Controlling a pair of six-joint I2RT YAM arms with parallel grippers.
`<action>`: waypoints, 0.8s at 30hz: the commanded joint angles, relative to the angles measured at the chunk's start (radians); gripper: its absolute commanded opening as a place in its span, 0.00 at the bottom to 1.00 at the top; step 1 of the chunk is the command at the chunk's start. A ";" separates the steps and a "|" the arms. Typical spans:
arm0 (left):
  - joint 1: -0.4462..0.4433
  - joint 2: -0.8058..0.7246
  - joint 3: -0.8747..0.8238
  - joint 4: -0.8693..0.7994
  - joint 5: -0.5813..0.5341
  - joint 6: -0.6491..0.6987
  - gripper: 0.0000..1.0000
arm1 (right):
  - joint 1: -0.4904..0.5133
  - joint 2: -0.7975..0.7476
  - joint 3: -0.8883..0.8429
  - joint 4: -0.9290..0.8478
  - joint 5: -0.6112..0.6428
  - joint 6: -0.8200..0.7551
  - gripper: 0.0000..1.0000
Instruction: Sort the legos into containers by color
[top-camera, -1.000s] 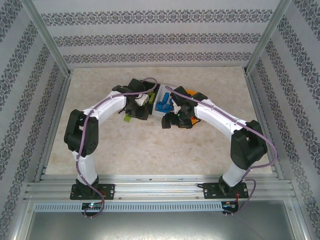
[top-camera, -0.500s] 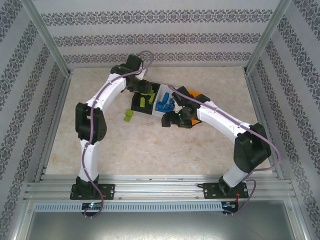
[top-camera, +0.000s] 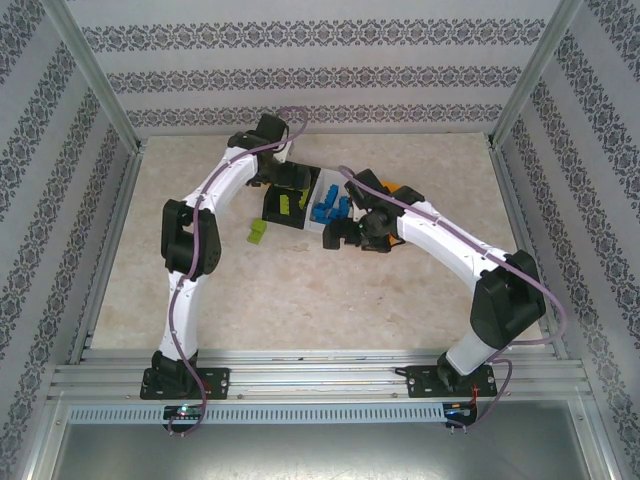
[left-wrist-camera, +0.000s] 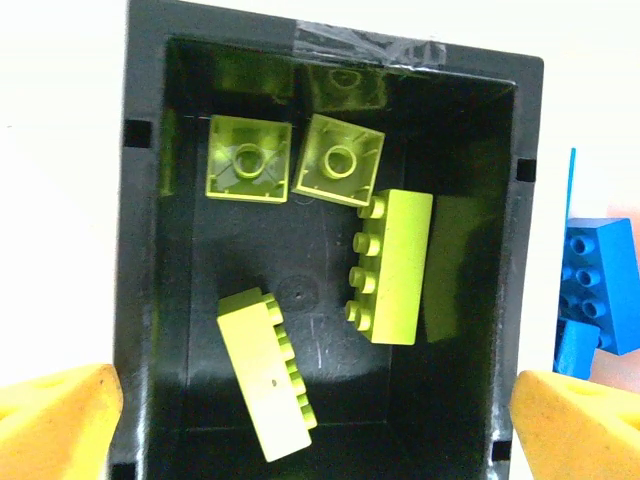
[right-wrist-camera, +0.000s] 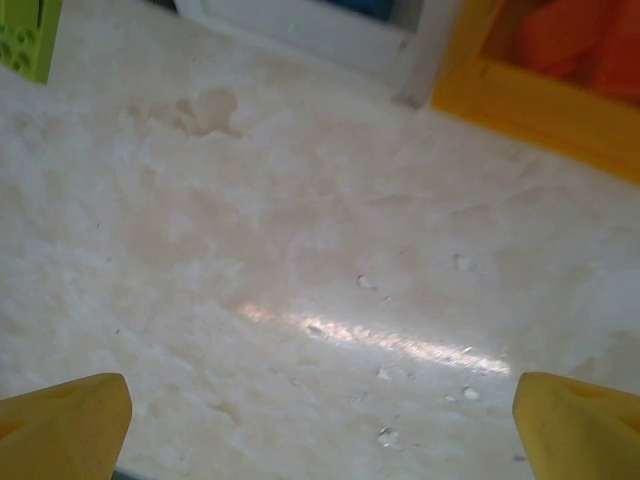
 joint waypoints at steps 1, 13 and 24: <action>0.009 -0.125 0.025 -0.046 -0.066 -0.009 1.00 | -0.003 -0.091 0.067 -0.034 0.234 -0.022 0.98; 0.009 -0.435 -0.314 0.122 -0.124 0.007 1.00 | -0.266 -0.280 -0.282 0.349 -0.014 0.179 0.98; 0.072 -0.590 -0.545 -0.025 -0.227 -0.157 1.00 | -0.208 -0.038 -0.068 0.216 -0.173 0.051 0.98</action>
